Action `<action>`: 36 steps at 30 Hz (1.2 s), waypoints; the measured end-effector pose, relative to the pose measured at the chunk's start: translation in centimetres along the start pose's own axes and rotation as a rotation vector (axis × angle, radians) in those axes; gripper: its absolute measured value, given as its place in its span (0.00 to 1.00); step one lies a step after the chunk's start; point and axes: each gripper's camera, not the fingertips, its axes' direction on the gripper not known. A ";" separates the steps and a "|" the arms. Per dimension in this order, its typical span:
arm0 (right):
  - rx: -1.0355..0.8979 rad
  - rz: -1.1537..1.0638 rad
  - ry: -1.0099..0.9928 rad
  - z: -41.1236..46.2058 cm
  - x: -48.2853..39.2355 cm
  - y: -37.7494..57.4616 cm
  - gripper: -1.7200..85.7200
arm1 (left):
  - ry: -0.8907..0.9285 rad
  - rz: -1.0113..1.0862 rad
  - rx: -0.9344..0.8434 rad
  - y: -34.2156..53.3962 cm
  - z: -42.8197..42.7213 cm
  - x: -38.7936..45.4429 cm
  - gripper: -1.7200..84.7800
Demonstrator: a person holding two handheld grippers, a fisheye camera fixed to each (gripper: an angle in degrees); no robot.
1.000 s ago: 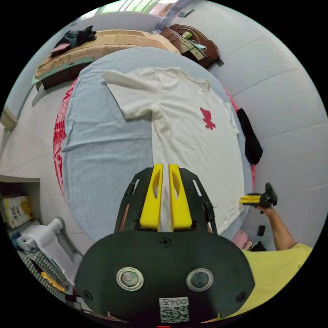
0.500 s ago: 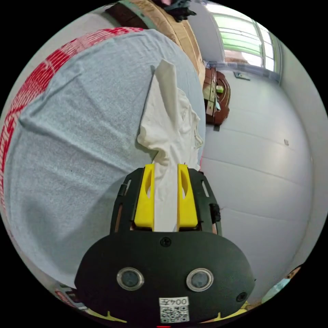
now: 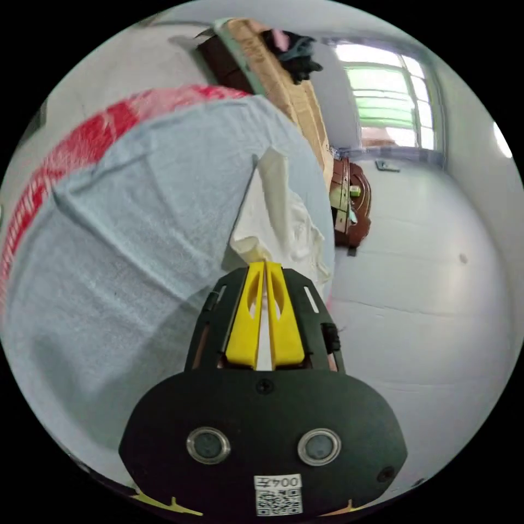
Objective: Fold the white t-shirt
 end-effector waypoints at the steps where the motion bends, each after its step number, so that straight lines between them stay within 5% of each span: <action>1: 0.010 0.006 -0.011 0.0 0.2 0.0 0.09 | -0.043 0.056 0.004 0.3 0.1 1.2 0.03; 7: 0.044 0.036 -0.057 -0.2 0.8 -0.3 0.09 | -0.416 0.645 -0.025 4.8 4.3 13.7 0.02; 12: 0.034 0.036 -0.052 -0.2 0.5 -1.1 0.09 | -0.919 1.453 -0.089 14.5 13.0 23.3 0.03; 18: 0.033 0.043 -0.049 -0.2 -0.2 -1.9 0.09 | -1.404 2.247 -0.228 24.8 23.4 23.2 0.03; 20: 0.045 0.057 -0.063 -0.2 -0.4 -2.0 0.09 | -1.473 2.320 -0.292 25.9 24.9 23.2 0.04; 28: 0.071 0.081 -0.097 0.2 -1.6 -2.4 0.09 | -1.243 2.183 -0.167 24.0 21.0 28.1 0.06; 36: 0.097 0.062 -0.032 0.8 -4.8 -2.6 0.09 | -0.813 1.251 -0.294 3.9 13.4 25.3 0.13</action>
